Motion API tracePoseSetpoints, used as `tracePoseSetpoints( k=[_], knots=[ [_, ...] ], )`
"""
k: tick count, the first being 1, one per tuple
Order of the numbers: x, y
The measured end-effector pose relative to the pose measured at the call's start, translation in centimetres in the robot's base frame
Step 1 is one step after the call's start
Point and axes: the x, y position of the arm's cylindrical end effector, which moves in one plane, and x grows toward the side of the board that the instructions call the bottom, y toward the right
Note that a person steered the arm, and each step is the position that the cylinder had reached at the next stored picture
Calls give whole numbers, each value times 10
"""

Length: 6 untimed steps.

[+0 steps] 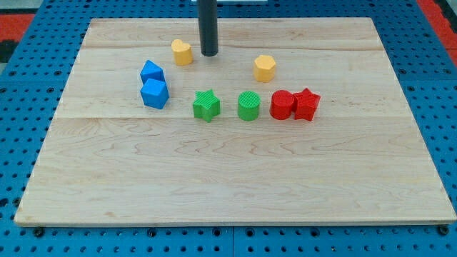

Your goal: Place the hexagon to the top of the green star

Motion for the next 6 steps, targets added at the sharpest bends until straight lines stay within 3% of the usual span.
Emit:
tracePoseSetpoints(
  k=[2, 3, 5, 6],
  knots=[
    [-1, -57],
    [-1, -48],
    [15, 167],
    [44, 222]
  ],
)
